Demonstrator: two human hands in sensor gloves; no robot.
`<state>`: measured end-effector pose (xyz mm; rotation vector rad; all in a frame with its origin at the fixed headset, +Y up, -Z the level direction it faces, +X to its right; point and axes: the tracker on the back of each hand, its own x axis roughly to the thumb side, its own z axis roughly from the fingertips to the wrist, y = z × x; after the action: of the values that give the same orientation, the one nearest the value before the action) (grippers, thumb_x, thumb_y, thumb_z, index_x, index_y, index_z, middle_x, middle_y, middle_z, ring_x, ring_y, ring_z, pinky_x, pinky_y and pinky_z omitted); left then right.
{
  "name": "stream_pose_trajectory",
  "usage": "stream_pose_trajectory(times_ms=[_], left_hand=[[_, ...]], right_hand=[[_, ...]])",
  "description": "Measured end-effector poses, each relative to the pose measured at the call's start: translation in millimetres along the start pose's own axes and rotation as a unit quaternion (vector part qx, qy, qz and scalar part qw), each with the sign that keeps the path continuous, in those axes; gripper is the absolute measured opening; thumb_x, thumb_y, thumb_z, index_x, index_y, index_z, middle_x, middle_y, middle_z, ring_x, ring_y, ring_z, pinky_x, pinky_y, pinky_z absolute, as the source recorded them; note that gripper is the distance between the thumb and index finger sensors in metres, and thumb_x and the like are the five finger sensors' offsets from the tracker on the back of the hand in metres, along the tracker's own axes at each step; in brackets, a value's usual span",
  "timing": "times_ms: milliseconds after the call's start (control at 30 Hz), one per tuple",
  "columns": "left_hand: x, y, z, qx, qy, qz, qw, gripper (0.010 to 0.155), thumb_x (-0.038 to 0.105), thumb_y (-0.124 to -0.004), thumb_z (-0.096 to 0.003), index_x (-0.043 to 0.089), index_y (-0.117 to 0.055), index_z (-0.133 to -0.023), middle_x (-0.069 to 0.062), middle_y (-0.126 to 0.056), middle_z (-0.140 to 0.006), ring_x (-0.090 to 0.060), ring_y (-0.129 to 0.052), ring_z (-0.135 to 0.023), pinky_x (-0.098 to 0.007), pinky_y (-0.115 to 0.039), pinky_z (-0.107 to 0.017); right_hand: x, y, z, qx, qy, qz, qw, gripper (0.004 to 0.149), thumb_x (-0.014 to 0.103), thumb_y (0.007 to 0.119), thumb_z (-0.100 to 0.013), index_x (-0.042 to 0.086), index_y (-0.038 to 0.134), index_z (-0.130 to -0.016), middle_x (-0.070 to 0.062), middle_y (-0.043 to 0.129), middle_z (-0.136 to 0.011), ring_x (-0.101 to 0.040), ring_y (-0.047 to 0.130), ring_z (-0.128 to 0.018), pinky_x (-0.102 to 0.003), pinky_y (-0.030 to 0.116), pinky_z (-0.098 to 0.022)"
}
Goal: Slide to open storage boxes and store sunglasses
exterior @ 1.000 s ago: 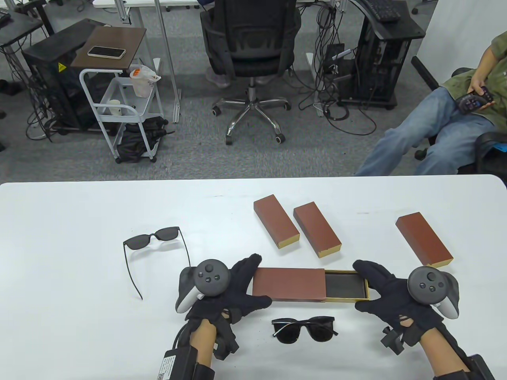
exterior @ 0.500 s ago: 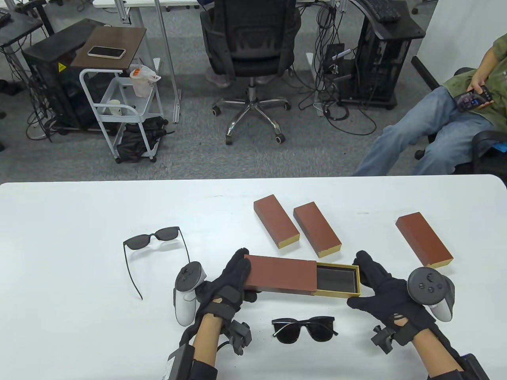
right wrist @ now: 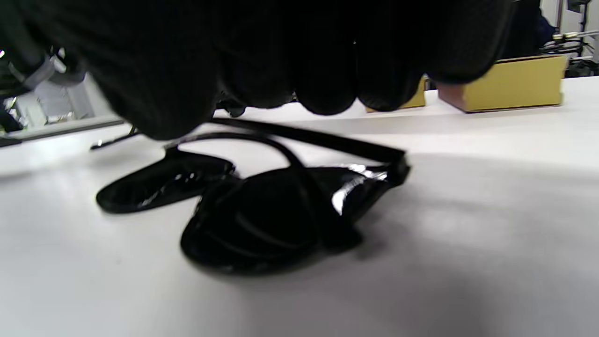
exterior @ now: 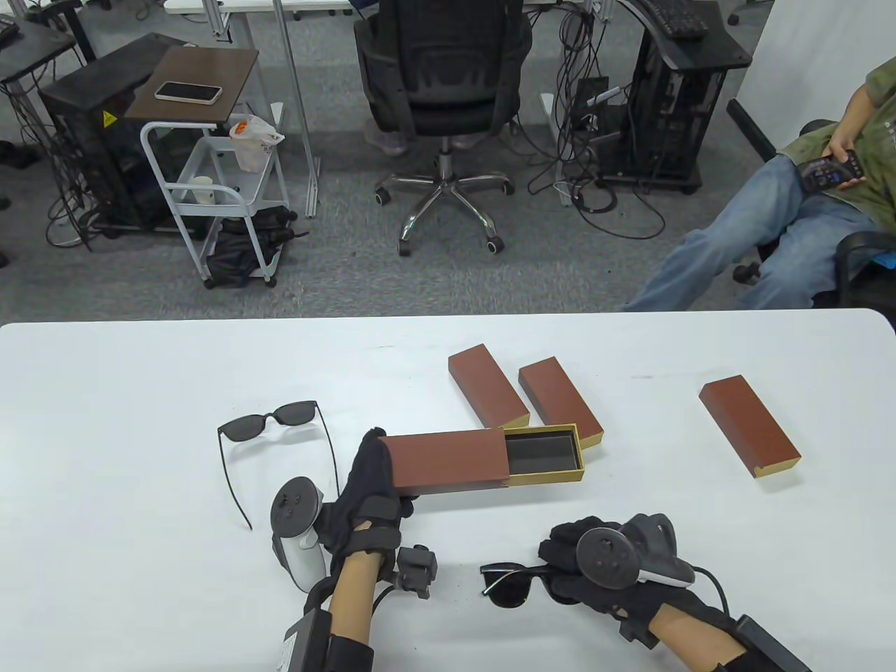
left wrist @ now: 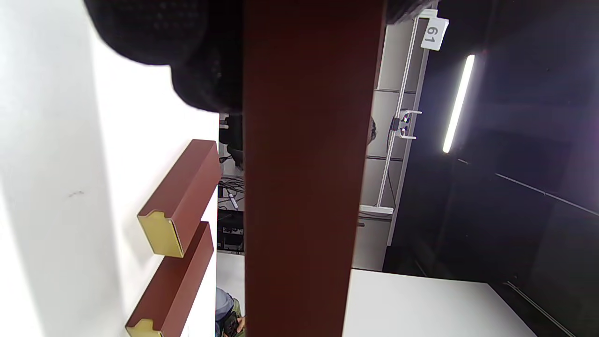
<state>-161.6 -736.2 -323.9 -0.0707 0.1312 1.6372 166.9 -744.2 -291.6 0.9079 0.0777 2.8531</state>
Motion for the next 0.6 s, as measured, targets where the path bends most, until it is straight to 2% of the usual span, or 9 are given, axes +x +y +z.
stream_pose_trajectory(times_ms=[100,233,467,600], left_hand=[[-2,3,-1,0.003,0.001,0.007,1.0,0.068,0.056,-0.051,-0.061,0.02,-0.04,-0.117,-0.014,-0.077,-0.094,-0.026,-0.091,-0.063,-0.043,-0.081,-0.042],[-5,6,-2,0.01,0.002,0.003,1.0,0.068,0.056,-0.051,-0.0609,0.02,-0.039,-0.118,-0.014,-0.077,-0.094,-0.027,-0.091,-0.064,-0.044,-0.08,-0.043],[-9,10,-3,0.016,0.005,0.006,1.0,0.068,0.055,-0.05,-0.0605,0.021,-0.038,-0.118,-0.015,-0.075,-0.095,-0.027,-0.09,-0.066,-0.045,-0.08,-0.046],[-9,11,-3,0.02,0.009,0.001,1.0,0.068,0.055,-0.05,-0.0603,0.022,-0.038,-0.118,-0.015,-0.075,-0.096,-0.027,-0.09,-0.067,-0.046,-0.079,-0.047]], right_hand=[[8,5,-3,-0.01,-0.012,0.053,0.998,0.047,0.042,0.092,-0.03,0.028,0.087,-0.074,-0.006,0.091,-0.079,-0.033,0.091,-0.066,-0.049,0.079,-0.052],[10,10,-4,-0.026,-0.014,0.063,0.998,0.039,0.037,0.092,-0.031,0.027,0.091,-0.069,-0.006,0.097,-0.069,-0.03,0.096,-0.057,-0.047,0.082,-0.045],[14,16,-7,-0.018,-0.019,0.073,0.997,0.039,0.036,0.091,-0.032,0.026,0.09,-0.07,-0.006,0.097,-0.068,-0.031,0.095,-0.057,-0.048,0.082,-0.046],[15,7,-6,-0.039,-0.025,0.074,0.996,0.039,0.035,0.091,-0.032,0.026,0.09,-0.069,-0.006,0.096,-0.067,-0.031,0.094,-0.057,-0.048,0.081,-0.046]])
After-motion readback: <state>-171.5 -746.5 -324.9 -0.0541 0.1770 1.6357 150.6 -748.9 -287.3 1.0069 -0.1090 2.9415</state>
